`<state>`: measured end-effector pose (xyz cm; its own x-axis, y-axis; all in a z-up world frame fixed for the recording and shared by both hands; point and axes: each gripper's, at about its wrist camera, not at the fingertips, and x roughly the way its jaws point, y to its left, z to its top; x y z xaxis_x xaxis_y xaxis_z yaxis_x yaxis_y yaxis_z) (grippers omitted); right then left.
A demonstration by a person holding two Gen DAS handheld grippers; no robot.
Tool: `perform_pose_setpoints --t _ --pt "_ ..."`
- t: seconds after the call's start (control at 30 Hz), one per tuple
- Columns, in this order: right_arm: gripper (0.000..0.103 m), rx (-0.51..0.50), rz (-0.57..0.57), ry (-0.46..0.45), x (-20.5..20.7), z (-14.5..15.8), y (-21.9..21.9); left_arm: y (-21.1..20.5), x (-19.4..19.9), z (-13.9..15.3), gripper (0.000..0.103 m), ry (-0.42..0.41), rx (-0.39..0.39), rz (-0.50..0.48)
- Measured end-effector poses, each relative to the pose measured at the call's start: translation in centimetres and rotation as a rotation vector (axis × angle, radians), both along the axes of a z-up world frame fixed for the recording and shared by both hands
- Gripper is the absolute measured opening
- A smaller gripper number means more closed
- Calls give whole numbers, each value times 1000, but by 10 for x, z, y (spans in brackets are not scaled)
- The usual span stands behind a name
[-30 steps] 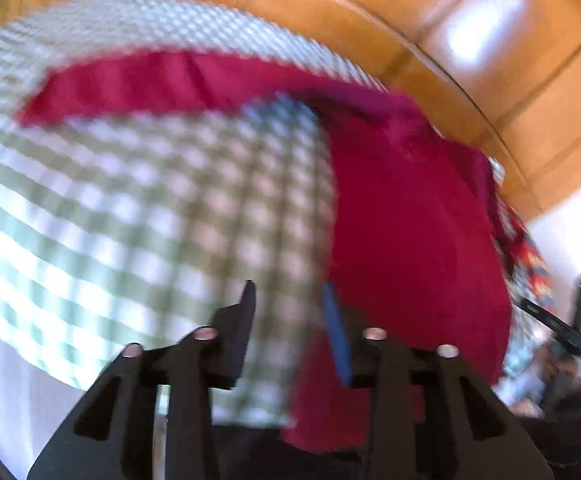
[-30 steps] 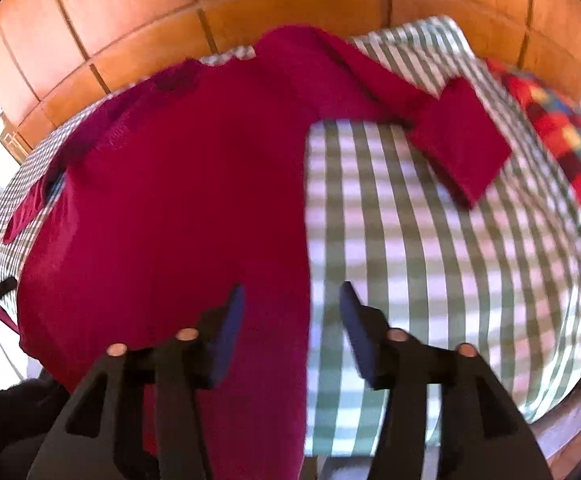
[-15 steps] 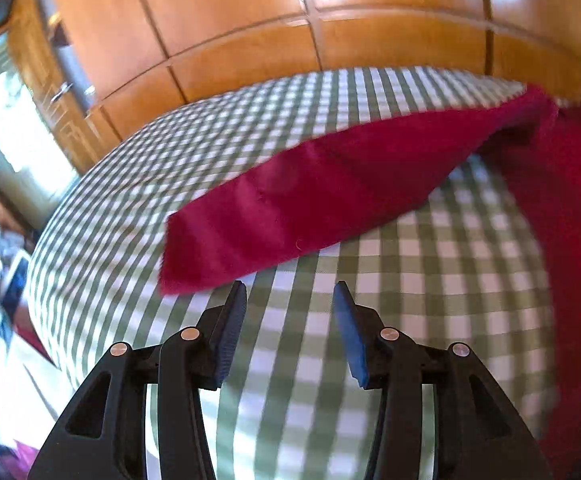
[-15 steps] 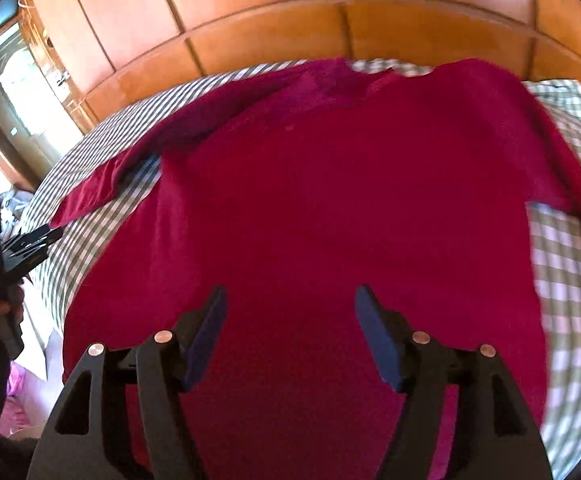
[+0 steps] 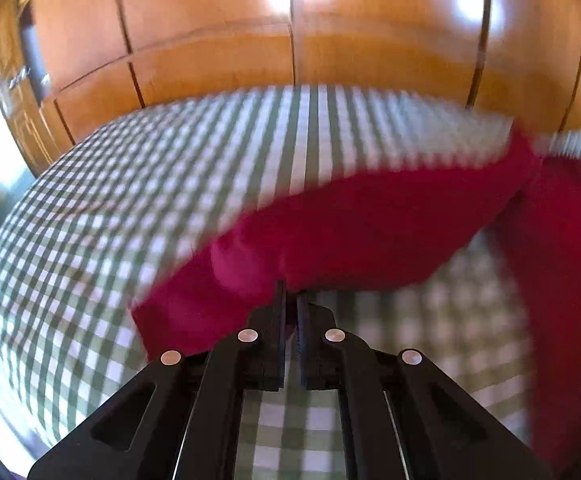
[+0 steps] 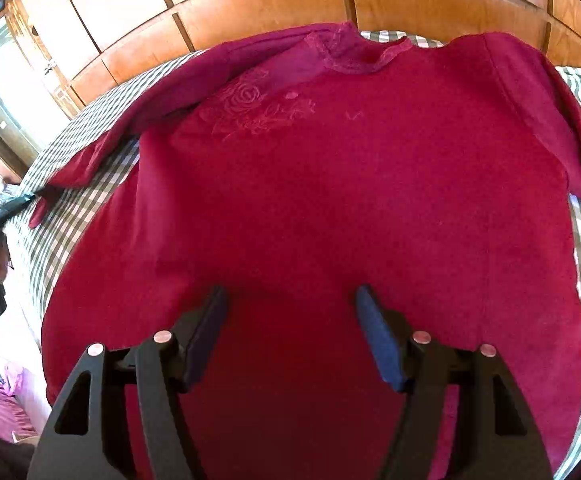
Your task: Fold small clothes
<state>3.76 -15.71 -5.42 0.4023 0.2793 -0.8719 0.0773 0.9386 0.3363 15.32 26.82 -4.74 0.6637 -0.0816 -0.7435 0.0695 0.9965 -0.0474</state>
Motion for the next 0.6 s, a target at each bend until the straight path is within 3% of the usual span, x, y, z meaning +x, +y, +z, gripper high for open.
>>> perform_pose_setpoints --t 0.13,0.2,0.37,0.5,0.57,0.6 --pt "66 0 -13 6 5 -2 -8 44 16 58 3 -60 -223 96" --pt "66 3 -16 4 6 -4 -10 56 35 72 3 -43 -264 152" --pt "66 -7 -10 -1 9 -5 -11 82 108 82 3 49 -231 269" --pt "66 -11 -8 3 11 -6 -11 82 169 63 3 111 -191 360" --pt "67 -14 -8 6 13 -6 -10 74 191 49 3 120 -153 354" --pt "67 -17 -6 8 14 -6 -10 69 202 36 3 162 -126 371"
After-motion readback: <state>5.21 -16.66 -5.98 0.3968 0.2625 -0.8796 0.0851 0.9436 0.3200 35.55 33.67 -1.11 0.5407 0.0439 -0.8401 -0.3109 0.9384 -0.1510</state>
